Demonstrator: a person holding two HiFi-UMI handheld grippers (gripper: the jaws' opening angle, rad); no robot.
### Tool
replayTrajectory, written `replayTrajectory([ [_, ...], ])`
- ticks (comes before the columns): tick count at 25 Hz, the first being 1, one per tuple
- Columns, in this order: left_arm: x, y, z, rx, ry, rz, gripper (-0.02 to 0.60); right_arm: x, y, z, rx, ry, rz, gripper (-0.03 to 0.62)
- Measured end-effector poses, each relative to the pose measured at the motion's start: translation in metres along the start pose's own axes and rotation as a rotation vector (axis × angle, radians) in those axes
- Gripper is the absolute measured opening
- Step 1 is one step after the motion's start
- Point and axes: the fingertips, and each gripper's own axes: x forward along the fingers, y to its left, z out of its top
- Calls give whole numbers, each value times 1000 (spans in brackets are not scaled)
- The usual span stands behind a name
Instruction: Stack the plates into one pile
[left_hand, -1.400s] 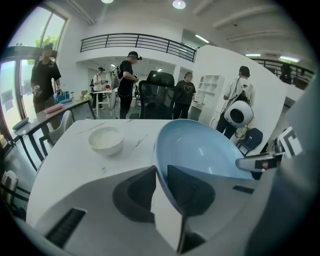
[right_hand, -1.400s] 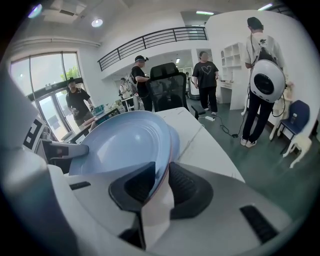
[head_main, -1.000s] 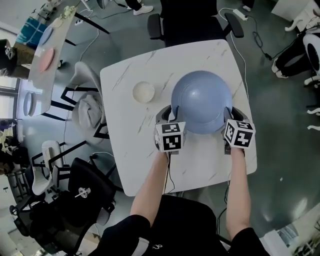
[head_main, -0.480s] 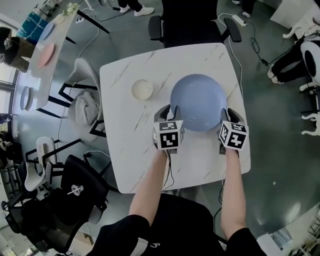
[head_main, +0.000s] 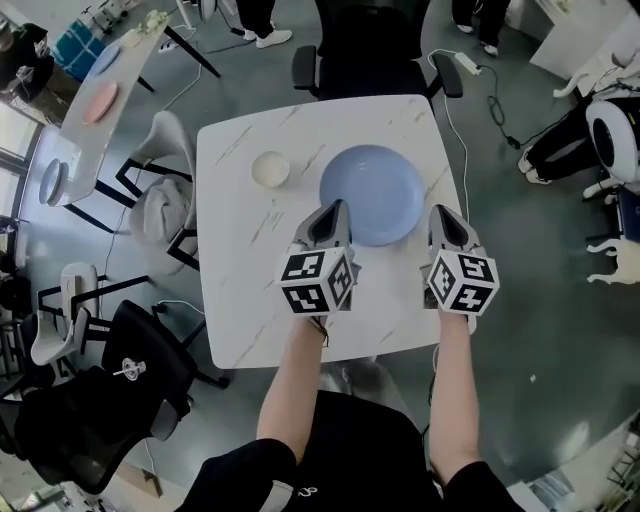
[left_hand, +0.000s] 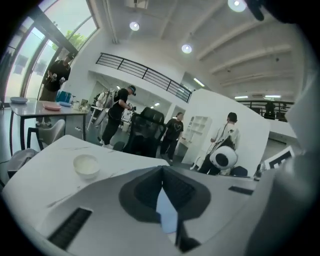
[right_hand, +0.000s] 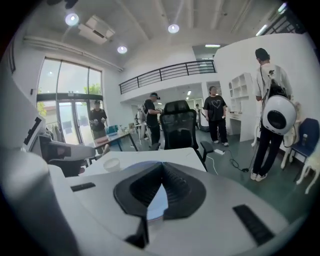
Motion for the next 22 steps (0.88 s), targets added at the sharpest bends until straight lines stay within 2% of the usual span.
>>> replayTrajectory([
  [5, -37, -40, 33, 30, -121, 3, 17, -46, 31, 46, -36, -159, 137, 8],
  [10, -95, -76, 63, -66, -231, -13, 15, -100, 44, 94, -40, -253, 206, 8],
  [13, -120, -88, 87, 1, -289, 13, 15, -127, 51, 121, -55, -305, 233, 8],
  [16, -143, -95, 107, 97, -342, 69, 15, -147, 59, 138, -89, -349, 236, 8],
  [19, -161, -92, 108, 199, -342, 144, 15, -154, 73, 133, -127, -357, 270, 8],
  [22, -172, -88, 104, 245, -333, 182, 15, -144, 83, 110, -95, -280, 307, 8],
])
